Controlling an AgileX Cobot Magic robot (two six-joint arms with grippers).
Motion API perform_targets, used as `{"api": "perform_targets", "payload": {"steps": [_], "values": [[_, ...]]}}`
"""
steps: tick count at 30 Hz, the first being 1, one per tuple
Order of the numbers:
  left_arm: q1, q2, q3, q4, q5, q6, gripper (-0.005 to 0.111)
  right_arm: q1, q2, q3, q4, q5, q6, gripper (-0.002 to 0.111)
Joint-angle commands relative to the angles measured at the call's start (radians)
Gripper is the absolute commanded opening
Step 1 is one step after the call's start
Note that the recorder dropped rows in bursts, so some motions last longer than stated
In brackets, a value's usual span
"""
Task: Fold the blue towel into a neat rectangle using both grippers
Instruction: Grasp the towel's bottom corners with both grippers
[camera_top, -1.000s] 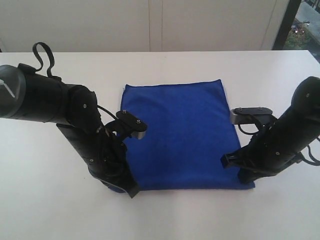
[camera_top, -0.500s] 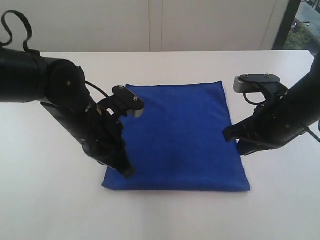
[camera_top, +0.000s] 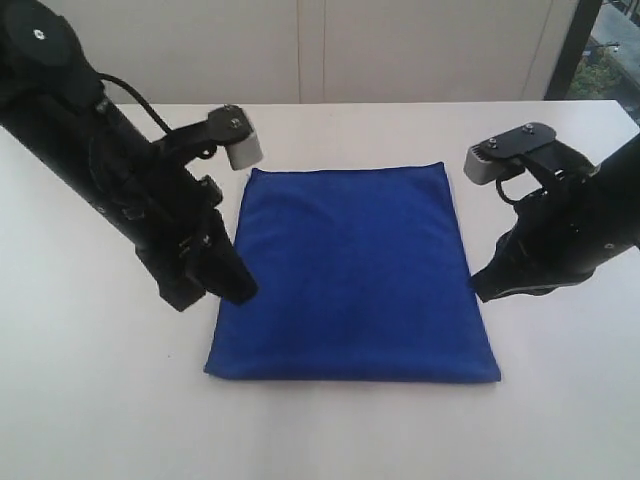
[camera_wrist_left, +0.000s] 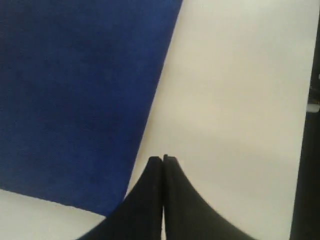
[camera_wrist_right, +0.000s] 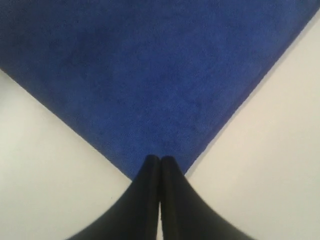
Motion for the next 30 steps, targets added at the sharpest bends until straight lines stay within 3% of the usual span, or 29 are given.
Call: {"api": "perform_targets", "payload": {"steps": [1,5,9,11,14,17,23,30], "values": [[0.091,0.005,-0.005,-0.062,0.027,0.057,0.000,0.003,-0.020,0.002,0.001,-0.020,-0.097,0.000],[0.111,0.057,-0.005,-0.030,0.007,0.132,0.000,0.003,-0.020,0.052,0.001,-0.042,-0.240,0.000],[0.104,0.117,-0.005,-0.025,-0.009,0.296,0.001,0.003,-0.020,0.097,0.001,-0.061,-0.422,0.023],[0.086,0.136,-0.003,-0.020,-0.009,0.360,0.021,0.003,-0.012,0.128,0.009,-0.094,-0.525,0.038],[0.073,0.146,-0.001,-0.009,0.000,0.401,0.040,0.003,0.015,0.154,0.044,-0.152,-0.563,0.044],[0.064,0.149,0.020,0.034,-0.015,0.433,0.048,0.023,0.054,0.158,0.062,-0.185,-0.587,0.045],[0.064,0.177,0.117,0.027,-0.161,0.546,0.049,0.060,0.149,0.158,0.058,-0.236,-0.632,0.045],[0.064,0.230,0.135,-0.029,-0.195,0.615,0.049,0.060,0.200,0.158,0.039,-0.272,-0.632,0.045]]}}
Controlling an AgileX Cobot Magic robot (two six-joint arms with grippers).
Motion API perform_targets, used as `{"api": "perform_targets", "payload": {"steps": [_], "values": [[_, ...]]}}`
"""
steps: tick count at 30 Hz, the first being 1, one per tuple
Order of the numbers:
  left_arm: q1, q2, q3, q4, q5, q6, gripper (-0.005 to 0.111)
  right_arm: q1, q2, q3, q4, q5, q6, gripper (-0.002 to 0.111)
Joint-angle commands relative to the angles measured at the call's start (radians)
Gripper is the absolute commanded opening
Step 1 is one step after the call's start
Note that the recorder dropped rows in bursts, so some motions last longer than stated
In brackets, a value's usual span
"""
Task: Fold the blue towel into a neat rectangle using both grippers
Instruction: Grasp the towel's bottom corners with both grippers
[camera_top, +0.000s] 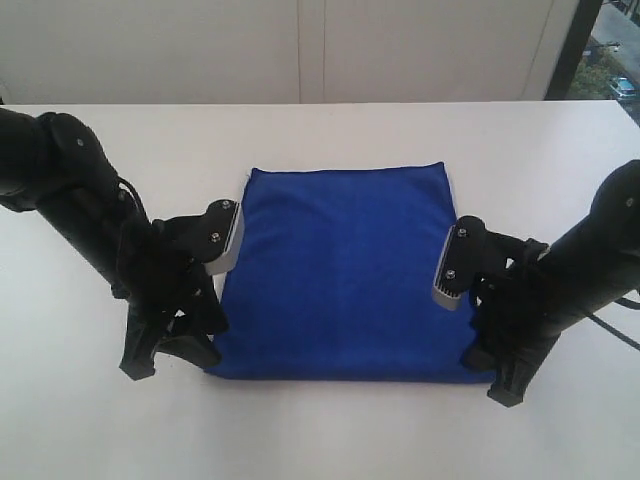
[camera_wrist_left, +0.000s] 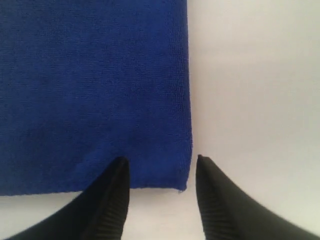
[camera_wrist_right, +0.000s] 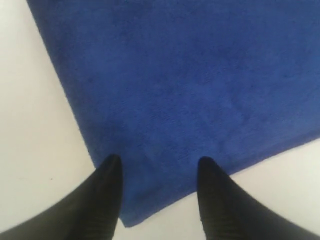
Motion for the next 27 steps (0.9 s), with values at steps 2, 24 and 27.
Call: {"api": "perform_targets", "payload": {"steps": [2,24,27], "values": [[-0.006,0.022,0.009,-0.039,-0.020,0.036,0.049,0.001,0.033,0.005,-0.019,0.011,-0.009,0.045],[-0.008,0.003,0.072,-0.044,-0.022,0.232,0.048,0.001,0.006,0.027,-0.074,0.048,0.042,0.045],[-0.008,0.006,0.082,-0.082,-0.046,0.260,0.048,0.001,0.022,0.027,-0.069,0.045,0.042,0.045]]}}
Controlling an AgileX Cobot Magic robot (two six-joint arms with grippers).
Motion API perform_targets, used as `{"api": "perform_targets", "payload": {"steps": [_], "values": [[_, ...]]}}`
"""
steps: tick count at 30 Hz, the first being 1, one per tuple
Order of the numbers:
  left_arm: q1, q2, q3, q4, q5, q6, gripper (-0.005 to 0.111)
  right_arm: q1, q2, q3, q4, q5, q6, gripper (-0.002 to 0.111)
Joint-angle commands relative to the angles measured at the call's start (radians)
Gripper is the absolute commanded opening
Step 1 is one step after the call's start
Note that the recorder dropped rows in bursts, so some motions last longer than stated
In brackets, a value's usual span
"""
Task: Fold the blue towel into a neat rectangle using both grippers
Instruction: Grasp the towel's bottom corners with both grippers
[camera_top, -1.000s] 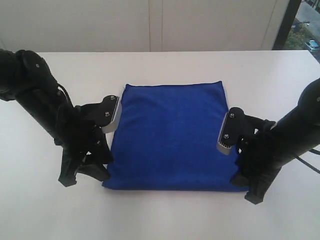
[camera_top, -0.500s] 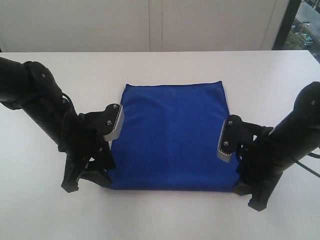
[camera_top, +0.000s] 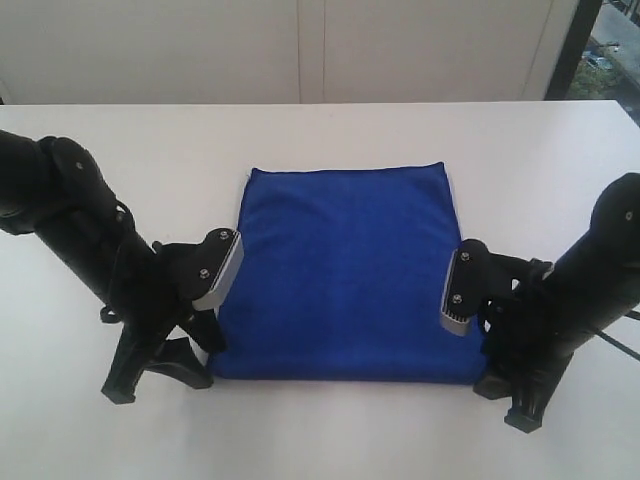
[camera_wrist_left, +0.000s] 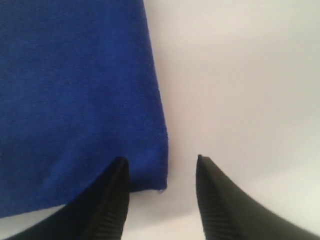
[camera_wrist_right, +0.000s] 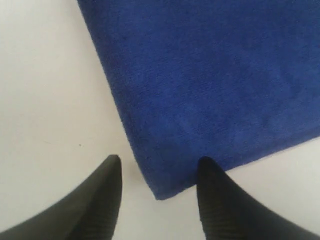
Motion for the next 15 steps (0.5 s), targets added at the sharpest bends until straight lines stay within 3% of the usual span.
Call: {"api": "perform_targets", "payload": {"steps": [1,5,8,13,15], "values": [[-0.004,0.005,0.019,-0.058,-0.015,0.053,0.048,0.001,0.022,0.005,0.007,-0.012,0.006,0.045],[-0.004,0.005,0.019,-0.058,-0.021,0.058,0.043,0.001,0.028,0.005,0.007,-0.018,0.004,0.037],[-0.004,0.005,0.024,-0.055,-0.021,0.058,0.028,0.001,0.028,0.005,0.007,-0.018,0.004,0.024],[-0.004,0.005,0.047,-0.055,-0.038,0.058,0.001,0.001,0.028,0.005,0.007,-0.016,0.004,0.011],[-0.004,0.005,0.050,-0.055,-0.047,0.058,0.000,0.001,0.028,0.005,0.007,-0.016,0.004,0.007]]}}
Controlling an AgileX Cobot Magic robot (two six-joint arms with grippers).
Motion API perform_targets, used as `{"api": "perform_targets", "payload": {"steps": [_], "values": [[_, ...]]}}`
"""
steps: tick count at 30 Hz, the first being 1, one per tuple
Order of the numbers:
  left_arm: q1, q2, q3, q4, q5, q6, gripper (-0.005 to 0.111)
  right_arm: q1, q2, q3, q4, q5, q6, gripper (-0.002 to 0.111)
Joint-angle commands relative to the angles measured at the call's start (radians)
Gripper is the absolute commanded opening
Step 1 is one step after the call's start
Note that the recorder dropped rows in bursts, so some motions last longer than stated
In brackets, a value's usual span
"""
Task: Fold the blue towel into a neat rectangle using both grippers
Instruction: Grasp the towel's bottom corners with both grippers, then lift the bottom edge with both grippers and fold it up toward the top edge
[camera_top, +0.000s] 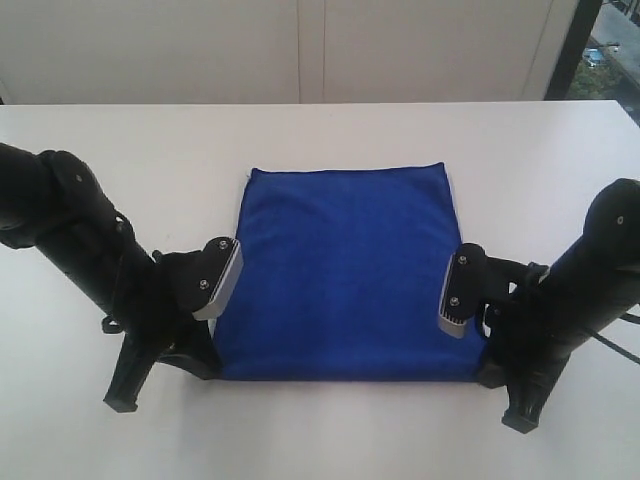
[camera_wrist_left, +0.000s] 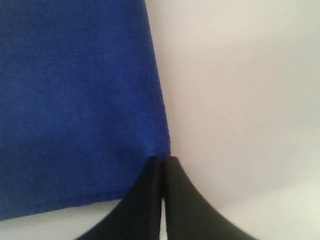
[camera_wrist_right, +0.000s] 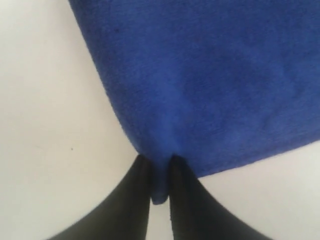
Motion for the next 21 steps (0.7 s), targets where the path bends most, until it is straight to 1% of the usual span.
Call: {"api": "perform_targets", "payload": {"steps": [1,5,8,14,17,21], "values": [[-0.004,-0.003,0.014,-0.014,0.004,0.000,0.000,0.001,0.001,0.005,0.005,0.007,0.004,0.006],[-0.004,-0.024,0.014,-0.014,-0.026,-0.042,0.000,0.001,-0.020,0.005,0.003,0.018,0.004,0.004],[-0.004,-0.053,0.014,-0.014,-0.040,-0.135,0.000,0.001,-0.044,0.003,0.003,0.048,0.004,0.004],[-0.004,-0.128,0.014,-0.016,-0.028,-0.303,0.000,0.001,-0.096,0.003,0.003,0.090,0.004,0.004],[-0.004,-0.159,0.014,-0.016,-0.002,-0.396,0.000,0.001,-0.116,0.003,0.003,0.093,0.004,0.004],[-0.004,-0.195,0.014,-0.016,0.085,-0.506,0.000,0.001,-0.151,0.003,0.003,0.127,0.004,0.004]]}}
